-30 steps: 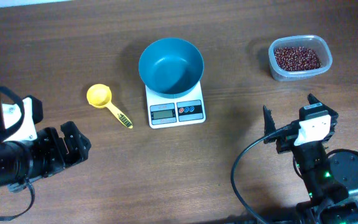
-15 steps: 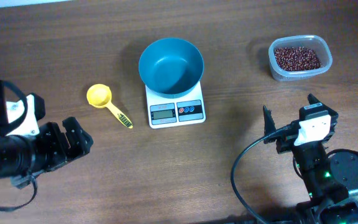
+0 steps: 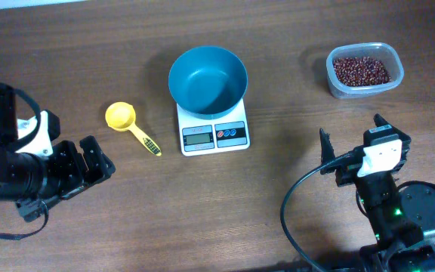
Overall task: Scoop item into bowl and weigh 50g on scale
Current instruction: 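Move the left gripper toward the yellow scoop on the table, then grasp the yellow scoop bowl with the left gripper and lift it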
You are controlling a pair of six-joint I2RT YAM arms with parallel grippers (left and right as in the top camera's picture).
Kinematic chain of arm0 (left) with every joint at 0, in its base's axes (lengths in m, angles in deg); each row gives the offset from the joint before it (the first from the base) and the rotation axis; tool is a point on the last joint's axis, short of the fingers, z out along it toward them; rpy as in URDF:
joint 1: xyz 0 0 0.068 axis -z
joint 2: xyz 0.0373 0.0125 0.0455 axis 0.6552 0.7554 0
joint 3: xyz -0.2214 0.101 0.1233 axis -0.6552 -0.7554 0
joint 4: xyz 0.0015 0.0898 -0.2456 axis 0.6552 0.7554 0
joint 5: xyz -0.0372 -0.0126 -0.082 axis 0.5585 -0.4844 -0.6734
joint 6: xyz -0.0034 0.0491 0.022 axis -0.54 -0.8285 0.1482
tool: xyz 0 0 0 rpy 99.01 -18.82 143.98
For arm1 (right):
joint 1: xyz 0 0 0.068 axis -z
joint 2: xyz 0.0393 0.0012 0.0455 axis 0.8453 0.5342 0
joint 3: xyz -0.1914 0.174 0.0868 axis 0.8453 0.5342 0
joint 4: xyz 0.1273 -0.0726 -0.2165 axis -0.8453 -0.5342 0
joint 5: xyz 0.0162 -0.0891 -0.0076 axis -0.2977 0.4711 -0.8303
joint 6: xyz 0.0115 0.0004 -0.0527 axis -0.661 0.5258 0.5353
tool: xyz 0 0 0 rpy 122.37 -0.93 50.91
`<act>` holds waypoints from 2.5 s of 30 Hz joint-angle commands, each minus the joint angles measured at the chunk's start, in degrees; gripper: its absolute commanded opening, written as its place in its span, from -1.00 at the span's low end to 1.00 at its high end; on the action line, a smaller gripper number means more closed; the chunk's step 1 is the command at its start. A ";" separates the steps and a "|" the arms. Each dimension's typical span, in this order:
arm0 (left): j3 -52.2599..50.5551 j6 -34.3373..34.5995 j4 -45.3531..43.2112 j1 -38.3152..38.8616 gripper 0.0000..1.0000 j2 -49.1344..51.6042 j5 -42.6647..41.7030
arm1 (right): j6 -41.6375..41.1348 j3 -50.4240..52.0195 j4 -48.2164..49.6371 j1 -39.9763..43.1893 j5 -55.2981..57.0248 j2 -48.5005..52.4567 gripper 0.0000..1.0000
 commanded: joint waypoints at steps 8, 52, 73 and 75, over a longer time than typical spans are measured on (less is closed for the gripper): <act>3.85 6.88 -1.51 -0.28 0.98 0.72 7.50 | -0.02 0.52 -0.15 -0.48 0.26 -0.13 0.97; 22.29 18.18 -23.15 4.00 -1.00 57.40 7.26 | -0.02 0.52 -0.15 -0.46 0.26 -0.13 0.97; 25.51 18.16 16.13 8.48 -1.00 26.40 7.34 | -0.02 0.52 -0.15 -0.48 0.26 -0.13 0.97; 25.51 18.18 15.10 12.17 -1.00 24.41 7.48 | -0.02 0.52 -0.15 -0.48 0.26 -0.13 0.97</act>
